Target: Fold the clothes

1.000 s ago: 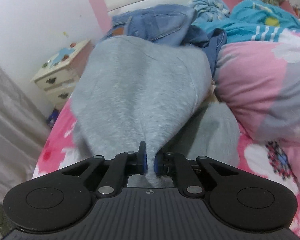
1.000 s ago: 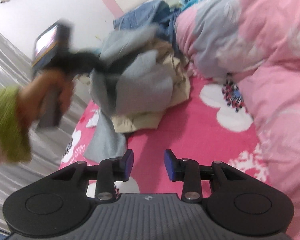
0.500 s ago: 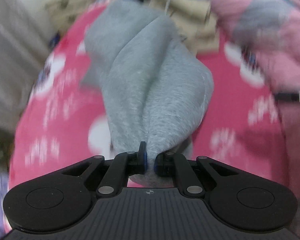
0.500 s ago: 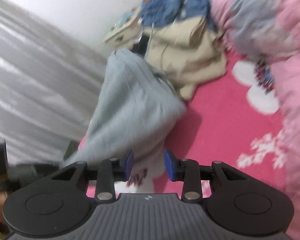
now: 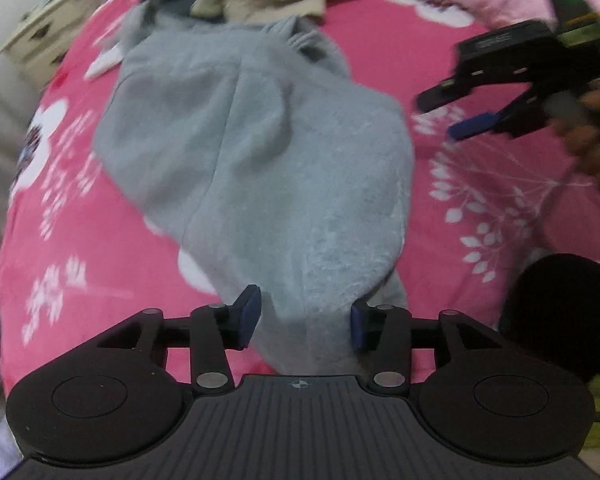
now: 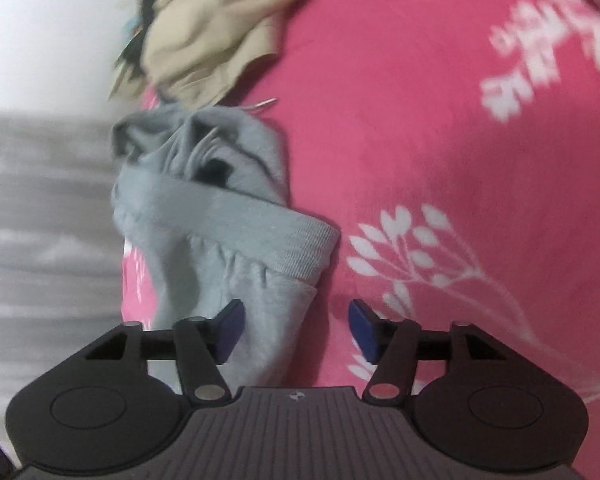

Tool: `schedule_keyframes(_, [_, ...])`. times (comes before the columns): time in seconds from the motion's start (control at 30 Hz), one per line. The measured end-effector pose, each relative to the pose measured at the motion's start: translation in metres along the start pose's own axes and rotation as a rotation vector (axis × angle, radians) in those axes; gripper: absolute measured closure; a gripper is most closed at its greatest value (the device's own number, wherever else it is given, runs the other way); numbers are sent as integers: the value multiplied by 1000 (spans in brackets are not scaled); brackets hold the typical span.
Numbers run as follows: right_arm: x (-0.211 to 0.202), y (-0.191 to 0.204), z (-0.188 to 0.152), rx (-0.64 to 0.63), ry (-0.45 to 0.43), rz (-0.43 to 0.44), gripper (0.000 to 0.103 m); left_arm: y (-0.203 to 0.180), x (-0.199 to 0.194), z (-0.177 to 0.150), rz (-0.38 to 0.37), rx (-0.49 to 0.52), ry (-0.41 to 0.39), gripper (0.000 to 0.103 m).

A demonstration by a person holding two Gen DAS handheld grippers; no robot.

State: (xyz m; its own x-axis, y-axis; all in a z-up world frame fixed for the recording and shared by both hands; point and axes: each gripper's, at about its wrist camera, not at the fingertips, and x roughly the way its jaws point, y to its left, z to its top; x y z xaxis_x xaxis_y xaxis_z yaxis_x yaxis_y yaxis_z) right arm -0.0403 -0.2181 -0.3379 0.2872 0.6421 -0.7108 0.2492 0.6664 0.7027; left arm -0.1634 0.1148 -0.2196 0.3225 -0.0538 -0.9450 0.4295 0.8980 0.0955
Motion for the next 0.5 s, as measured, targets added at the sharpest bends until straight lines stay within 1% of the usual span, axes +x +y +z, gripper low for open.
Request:
schedule_keyframes(0.07, [9,0,1,57,-35,1,33,10,-6,0,-22,25,-45,59])
schedule_keyframes(0.13, [19,0,6,114,-54,20,33,19,-14,3,-45,49,-90,59])
schedule_keyframes(0.2, [29,2,12,158,-54,23,43,25,-22,9,-59,70,-126,54])
schedule_keyframes(0.23, [32,4,13,171,-52,12,44,28,-25,12,-62,81,-142,53])
schedule_keyframes(0.27, [34,6,14,173,-49,-13,51,30,-29,14,-64,85,-156,52])
schedule_keyframes(0.3, [35,8,15,164,-45,-36,62,31,-34,11,-60,73,-162,52])
schedule_keyframes(0.33, [35,8,16,157,-43,-48,66,33,-38,8,-56,61,-169,51])
schedule_keyframes(0.37, [33,7,16,156,-41,-46,67,34,-42,5,-53,50,-176,46])
schedule_keyframes(0.4, [31,5,16,155,-39,-44,67,36,-46,2,-49,38,-183,36])
schedule_keyframes(0.43, [30,4,16,151,-36,-46,68,37,-50,-1,-46,26,-190,31])
schedule_keyframes(0.47, [31,2,18,141,-30,-55,68,39,-55,-4,-42,14,-196,20])
schedule_keyframes(0.5, [32,1,19,135,-25,-66,66,40,-59,-7,-38,3,-203,13])
